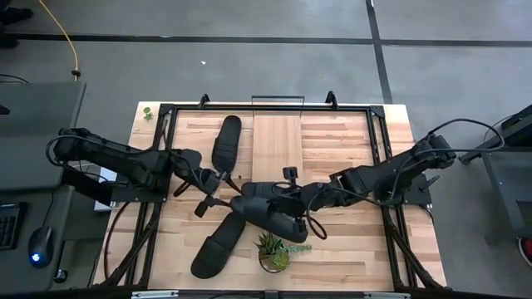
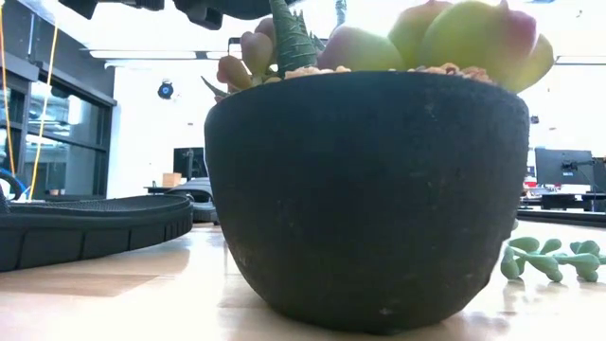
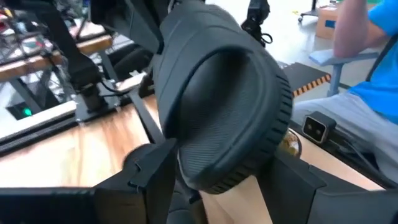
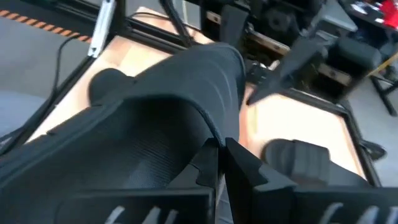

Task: Pick and place slides into the shelf
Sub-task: Put the bottom right black slide on the shelf

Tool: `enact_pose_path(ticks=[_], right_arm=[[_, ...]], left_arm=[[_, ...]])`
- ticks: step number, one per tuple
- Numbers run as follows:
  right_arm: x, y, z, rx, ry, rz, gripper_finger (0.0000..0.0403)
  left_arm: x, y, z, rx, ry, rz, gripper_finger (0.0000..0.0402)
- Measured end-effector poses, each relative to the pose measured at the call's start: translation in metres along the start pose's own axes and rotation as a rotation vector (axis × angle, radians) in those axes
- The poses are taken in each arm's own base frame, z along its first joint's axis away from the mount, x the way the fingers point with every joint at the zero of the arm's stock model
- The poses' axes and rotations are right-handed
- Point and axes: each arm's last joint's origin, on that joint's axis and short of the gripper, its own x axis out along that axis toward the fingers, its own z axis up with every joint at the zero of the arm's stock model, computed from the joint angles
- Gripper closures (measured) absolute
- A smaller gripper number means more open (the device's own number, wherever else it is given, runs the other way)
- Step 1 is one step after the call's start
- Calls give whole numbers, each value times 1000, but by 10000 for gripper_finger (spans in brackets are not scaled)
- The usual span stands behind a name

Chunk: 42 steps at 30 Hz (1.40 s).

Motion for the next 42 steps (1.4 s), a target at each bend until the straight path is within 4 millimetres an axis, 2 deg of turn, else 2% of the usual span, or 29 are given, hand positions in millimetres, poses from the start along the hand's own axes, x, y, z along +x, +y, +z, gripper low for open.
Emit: enact_pose_path(ticks=[7, 18, 23, 31, 35, 38, 42], right_arm=[[6, -11, -3, 19, 8, 8, 403], [6, -11, -3, 26, 8, 6, 403], [6, -12, -4, 32, 20, -28, 403], [6, -13, -9, 29, 77, -115, 403], [6, -14, -9, 30, 77, -118, 403], [7, -14, -9, 37, 77, -119, 403], [8, -20, -12, 129, 93, -133, 400]], left_arm=[[11, 2, -3, 14, -16, 5, 206], [11, 3, -2, 37, -22, 30, 210], [11, 3, -2, 69, -21, 33, 254], [11, 3, -2, 117, -26, 28, 376], [11, 3, -2, 117, -25, 28, 379], [11, 3, -2, 115, -21, 28, 363], [11, 4, -3, 112, -10, 35, 366]])
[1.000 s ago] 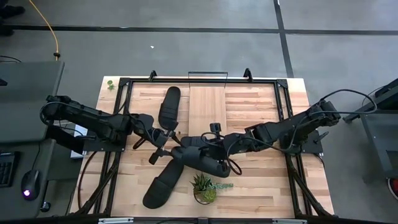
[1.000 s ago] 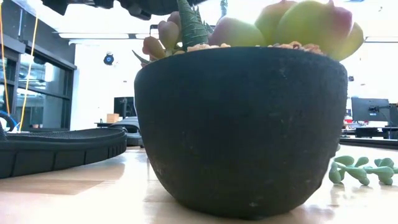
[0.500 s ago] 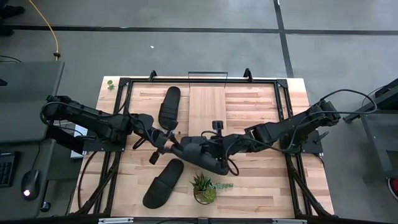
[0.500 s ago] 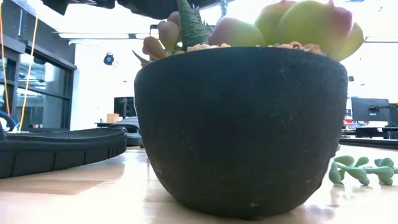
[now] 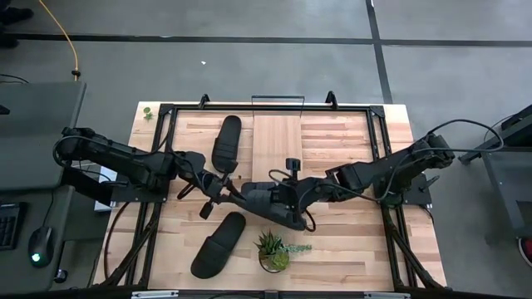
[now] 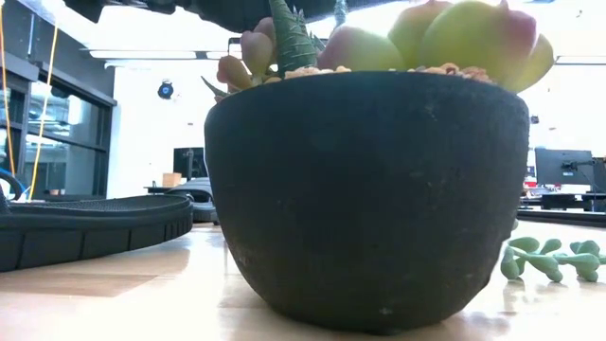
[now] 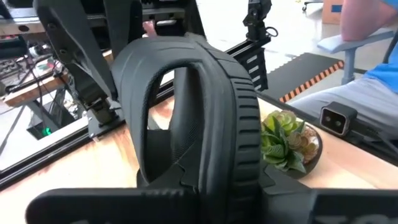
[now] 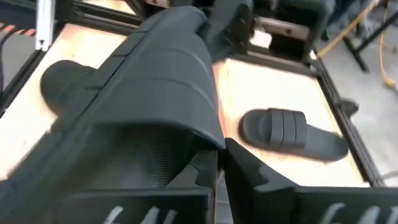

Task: Pick and place slides into the shelf
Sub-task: Put the bottom right black slide on the shelf

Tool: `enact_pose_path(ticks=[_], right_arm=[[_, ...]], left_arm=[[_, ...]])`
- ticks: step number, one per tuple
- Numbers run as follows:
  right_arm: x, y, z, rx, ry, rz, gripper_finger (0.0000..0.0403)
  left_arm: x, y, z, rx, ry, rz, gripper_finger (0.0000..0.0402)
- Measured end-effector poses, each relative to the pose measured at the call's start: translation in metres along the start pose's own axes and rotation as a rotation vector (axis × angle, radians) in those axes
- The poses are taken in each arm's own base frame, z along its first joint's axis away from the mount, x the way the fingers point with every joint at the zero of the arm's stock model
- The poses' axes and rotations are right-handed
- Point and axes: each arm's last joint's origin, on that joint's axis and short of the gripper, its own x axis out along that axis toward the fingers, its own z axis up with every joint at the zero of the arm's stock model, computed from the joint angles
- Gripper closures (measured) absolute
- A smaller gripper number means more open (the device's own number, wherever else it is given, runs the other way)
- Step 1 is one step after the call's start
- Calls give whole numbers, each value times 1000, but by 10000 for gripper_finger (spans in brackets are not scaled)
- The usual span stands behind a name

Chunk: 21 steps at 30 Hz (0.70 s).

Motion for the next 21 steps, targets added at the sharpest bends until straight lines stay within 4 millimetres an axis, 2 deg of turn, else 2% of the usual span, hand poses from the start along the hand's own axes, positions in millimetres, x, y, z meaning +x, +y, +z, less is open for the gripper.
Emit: enact_pose_path(ticks=[3, 7, 13, 21], right_arm=[[3, -6, -4, 31, 42, -16, 379], [5, -13, -7, 65, 74, -39, 333], [5, -17, -8, 62, 82, -115, 272], [4, -18, -7, 72, 72, -154, 236]], left_arm=[[0, 1, -1, -5, 13, 18, 380], [0, 2, -1, -5, 40, 85, 380], [-2, 4, 0, 41, 53, 132, 360], [-12, 4, 6, 46, 38, 168, 381]])
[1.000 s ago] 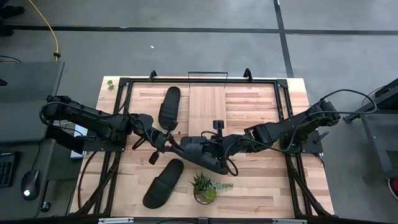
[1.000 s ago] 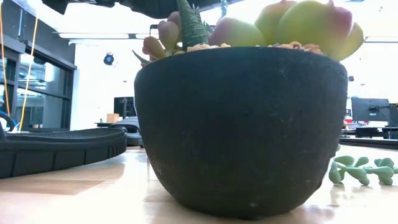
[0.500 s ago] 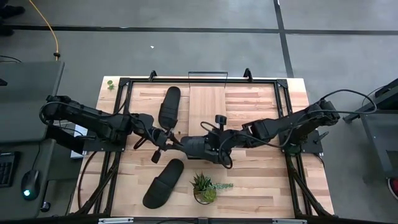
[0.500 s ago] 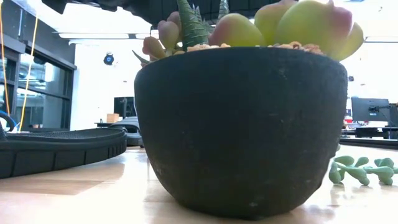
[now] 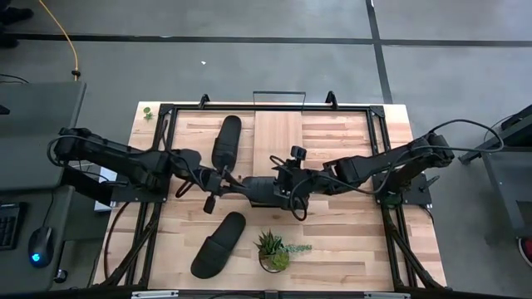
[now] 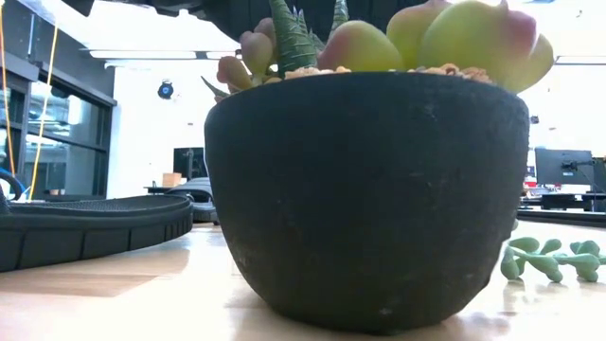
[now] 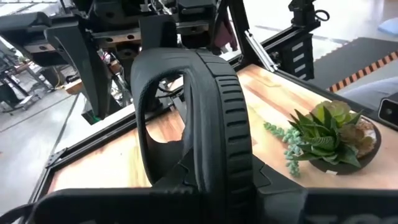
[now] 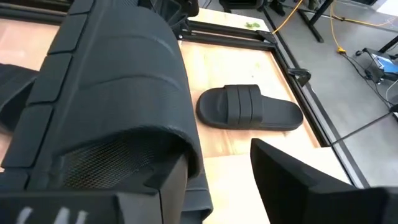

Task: Pick and place slides into the shelf
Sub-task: Put the bottom right black slide on the shelf

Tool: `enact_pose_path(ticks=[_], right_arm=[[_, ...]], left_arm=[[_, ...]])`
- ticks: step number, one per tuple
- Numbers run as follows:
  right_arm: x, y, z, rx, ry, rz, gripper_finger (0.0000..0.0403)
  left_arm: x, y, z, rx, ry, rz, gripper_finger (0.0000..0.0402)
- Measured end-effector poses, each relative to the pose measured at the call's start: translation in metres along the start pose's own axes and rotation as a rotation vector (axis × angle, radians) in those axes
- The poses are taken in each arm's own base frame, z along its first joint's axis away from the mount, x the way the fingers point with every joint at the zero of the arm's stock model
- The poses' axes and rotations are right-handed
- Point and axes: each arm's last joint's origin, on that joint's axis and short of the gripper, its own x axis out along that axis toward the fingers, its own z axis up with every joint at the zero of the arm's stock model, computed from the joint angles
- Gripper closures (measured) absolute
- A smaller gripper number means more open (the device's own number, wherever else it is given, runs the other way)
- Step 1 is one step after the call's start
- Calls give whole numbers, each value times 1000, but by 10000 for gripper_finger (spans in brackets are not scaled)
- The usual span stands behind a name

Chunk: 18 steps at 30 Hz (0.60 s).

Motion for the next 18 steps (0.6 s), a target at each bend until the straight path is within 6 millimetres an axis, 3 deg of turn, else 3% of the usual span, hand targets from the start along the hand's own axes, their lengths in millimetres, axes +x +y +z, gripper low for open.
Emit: enact_pose_path(ticks=[5, 9, 18], right_arm=[[-4, -2, 1, 4, 0, 4, 234], [-18, -7, 6, 47, 25, 3, 234], [-51, -5, -10, 60, 114, -237, 234]], left_arm=[[-2, 1, 3, -6, -18, 6, 367], [-3, 2, 4, 13, -21, 43, 374], [-4, 3, 2, 96, 69, 164, 372]])
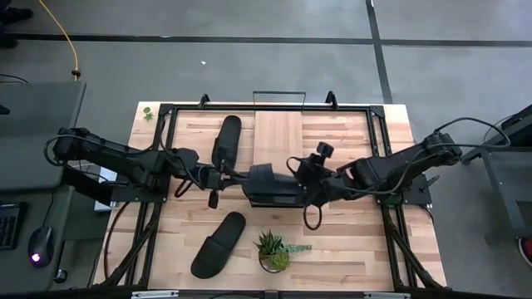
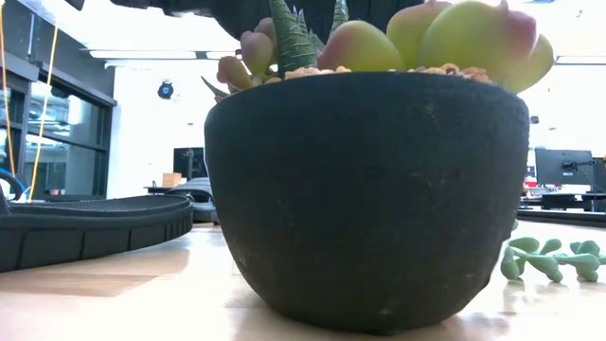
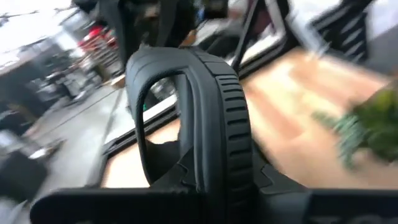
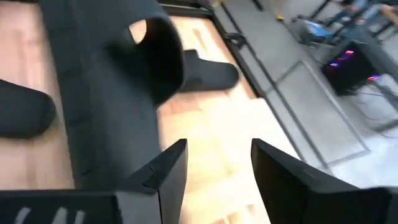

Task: Pick and place slides into the shelf
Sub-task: Put the bottom right black slide on the shelf

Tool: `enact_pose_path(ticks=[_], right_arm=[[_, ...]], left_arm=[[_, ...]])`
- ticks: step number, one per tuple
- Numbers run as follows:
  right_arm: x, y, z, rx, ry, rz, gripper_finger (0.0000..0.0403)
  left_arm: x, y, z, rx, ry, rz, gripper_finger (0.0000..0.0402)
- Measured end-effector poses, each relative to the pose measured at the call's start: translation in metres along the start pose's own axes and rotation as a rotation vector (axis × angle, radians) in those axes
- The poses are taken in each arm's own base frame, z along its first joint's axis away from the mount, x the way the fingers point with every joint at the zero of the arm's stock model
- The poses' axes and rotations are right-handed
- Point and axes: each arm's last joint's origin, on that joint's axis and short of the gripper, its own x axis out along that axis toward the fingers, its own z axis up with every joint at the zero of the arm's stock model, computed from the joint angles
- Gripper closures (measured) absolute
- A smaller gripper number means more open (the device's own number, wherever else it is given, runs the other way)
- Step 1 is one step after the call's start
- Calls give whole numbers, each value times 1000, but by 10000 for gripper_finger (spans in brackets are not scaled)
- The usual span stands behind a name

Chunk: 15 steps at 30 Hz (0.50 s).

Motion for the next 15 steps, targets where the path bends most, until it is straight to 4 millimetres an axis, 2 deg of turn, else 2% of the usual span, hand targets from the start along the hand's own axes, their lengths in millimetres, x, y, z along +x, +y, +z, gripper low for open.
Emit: enact_pose_path(ticks=[4, 10, 15], right_arm=[[-6, 2, -3, 2, -6, -38, 234], [-7, 2, -3, 5, -14, -51, 234], [-6, 1, -3, 13, -15, -52, 234]], left_arm=[[-1, -5, -1, 96, 90, 88, 378], [-2, -10, 1, 191, 141, 128, 380], [-3, -10, -6, 243, 244, 172, 378]])
